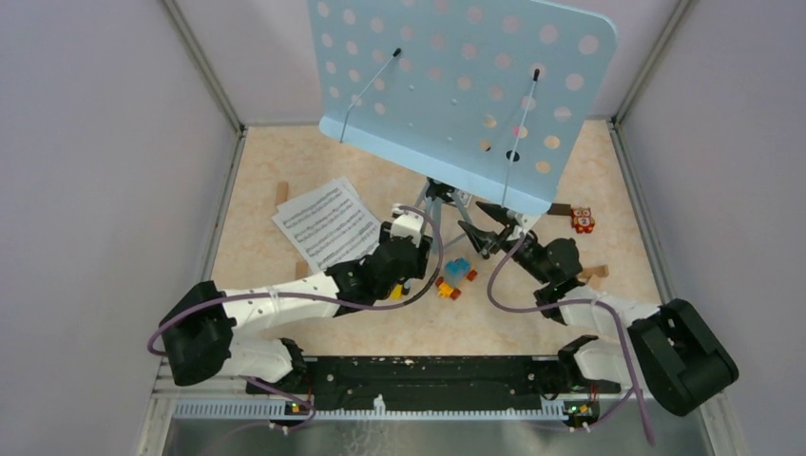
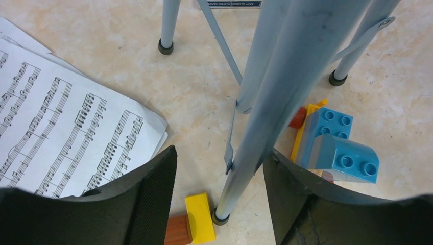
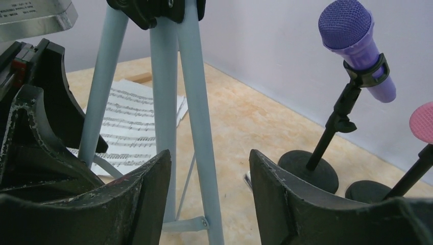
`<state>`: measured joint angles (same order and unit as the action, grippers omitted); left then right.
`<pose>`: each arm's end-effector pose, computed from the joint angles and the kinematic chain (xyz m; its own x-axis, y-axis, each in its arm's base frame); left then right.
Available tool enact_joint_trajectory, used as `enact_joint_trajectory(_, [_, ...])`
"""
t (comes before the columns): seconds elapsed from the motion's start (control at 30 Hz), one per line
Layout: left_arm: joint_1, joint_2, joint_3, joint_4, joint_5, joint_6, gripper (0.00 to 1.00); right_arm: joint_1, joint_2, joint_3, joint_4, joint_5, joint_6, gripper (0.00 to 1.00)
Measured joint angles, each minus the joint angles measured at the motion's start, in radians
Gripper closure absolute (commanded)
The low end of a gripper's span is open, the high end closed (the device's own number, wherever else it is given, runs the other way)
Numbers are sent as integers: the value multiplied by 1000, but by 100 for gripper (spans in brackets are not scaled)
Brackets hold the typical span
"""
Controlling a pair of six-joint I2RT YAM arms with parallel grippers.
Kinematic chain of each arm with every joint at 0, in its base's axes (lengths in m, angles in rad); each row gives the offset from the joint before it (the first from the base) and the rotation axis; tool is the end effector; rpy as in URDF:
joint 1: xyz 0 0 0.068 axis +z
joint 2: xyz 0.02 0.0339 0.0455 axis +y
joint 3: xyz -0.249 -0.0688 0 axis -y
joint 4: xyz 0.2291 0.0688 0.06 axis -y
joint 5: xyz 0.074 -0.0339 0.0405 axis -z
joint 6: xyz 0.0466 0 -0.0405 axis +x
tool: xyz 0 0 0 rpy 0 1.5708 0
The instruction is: Pack up the instrument practice props
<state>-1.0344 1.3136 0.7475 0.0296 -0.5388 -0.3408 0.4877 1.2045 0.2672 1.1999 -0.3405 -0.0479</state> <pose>0.1637 -0.2286 0.2238 -0.4175 0.1408 -0.8977 0.3956 0.9175 -0.0401 0.1947 0.1209 0.2275 0.2639 0.0889 -0.9605 -0.7148 0.6866 -0.1328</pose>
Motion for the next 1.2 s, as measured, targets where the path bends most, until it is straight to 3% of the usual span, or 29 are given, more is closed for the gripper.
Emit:
enact_joint_trajectory(0.13, [0,-41,-24,5,0,-13,32,0,-63,11,-119,-5,-8,43])
enact_joint_trajectory(0.27, [0,-45,-56,23,8,-16,39,0,-53,41,-222,2,-31,47])
enact_joint_trajectory(0.37, [0,-27,-60,37,18,-8,51,0,-8,70,-255,16,-46,55])
enact_joint_trajectory(0.57, [-2,60,-45,76,53,23,90,1,124,150,-261,-21,-62,82])
enact_joint_trajectory(0.67, [-1,87,-20,81,55,45,100,0,158,155,-206,-53,-52,91])
enact_joint_trajectory(0.77, [6,106,7,85,58,50,100,0,193,152,-133,-75,-19,100])
enact_joint_trajectory(1.0, [9,144,57,84,61,59,100,-2,261,124,48,-85,77,100])
enact_joint_trajectory(1.2, [9,155,73,84,71,61,100,-1,282,118,97,-82,104,100])
